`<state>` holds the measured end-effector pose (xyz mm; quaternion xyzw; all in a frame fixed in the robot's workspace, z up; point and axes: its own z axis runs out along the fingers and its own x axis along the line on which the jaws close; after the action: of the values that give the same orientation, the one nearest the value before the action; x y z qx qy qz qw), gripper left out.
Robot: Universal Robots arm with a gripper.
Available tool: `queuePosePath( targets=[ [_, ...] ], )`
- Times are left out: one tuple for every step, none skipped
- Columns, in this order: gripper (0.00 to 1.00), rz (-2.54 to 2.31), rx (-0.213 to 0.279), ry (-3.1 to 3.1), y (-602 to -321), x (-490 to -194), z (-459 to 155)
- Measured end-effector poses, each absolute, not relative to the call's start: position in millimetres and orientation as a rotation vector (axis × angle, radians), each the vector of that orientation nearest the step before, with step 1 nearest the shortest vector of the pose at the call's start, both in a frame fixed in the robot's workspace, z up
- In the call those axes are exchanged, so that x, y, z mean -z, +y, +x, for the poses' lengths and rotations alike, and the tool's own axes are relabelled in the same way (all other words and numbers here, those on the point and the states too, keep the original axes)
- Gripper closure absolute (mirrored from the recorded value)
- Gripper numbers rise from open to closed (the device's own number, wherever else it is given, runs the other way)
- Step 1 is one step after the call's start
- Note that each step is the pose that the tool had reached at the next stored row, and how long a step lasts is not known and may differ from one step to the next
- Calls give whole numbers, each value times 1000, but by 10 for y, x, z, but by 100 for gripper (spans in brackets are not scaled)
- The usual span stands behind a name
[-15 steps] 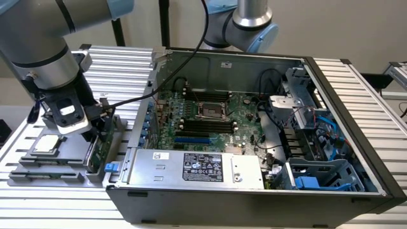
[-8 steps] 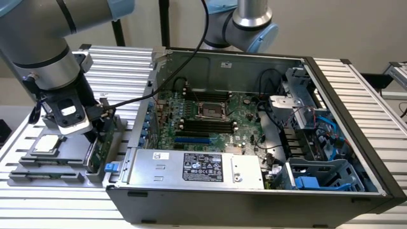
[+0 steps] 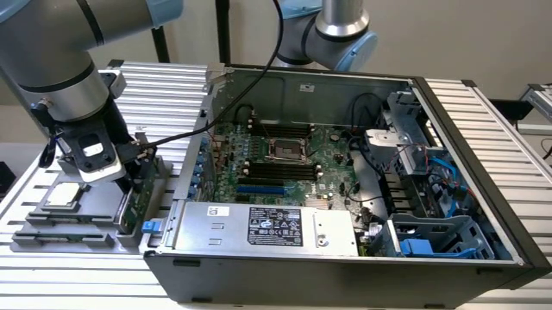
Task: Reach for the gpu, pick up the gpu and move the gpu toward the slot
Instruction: 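Pick up the gpu and move the gpu toward the slot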
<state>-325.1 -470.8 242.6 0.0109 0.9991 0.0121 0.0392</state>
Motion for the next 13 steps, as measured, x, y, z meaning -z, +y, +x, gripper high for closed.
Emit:
queuePosePath(
  targets=[
    [74, 33, -37, 3063, -4708, -2426, -3251],
    [74, 34, -37, 3063, -4707, -2426, -3252],
    [74, 34, -37, 3063, -4707, -2426, -3252],
    [74, 34, -37, 3064, -4707, -2427, -3253],
    [74, 34, -38, 3065, -4707, -2429, -3251],
    [74, 34, -39, 3068, -4708, -2431, -3251],
    [74, 34, -40, 3071, -4708, -2435, -3249],
    [74, 34, -41, 3074, -4709, -2440, -3248],
    [74, 34, -43, 3077, -4709, -2444, -3245],
    [74, 34, -45, 3080, -4709, -2447, -3241],
    [74, 34, -47, 3084, -4710, -2450, -3236],
    [74, 35, -48, 3088, -4710, -2453, -3232],
    [74, 35, -49, 3093, -4710, -2456, -3226]
  ],
)
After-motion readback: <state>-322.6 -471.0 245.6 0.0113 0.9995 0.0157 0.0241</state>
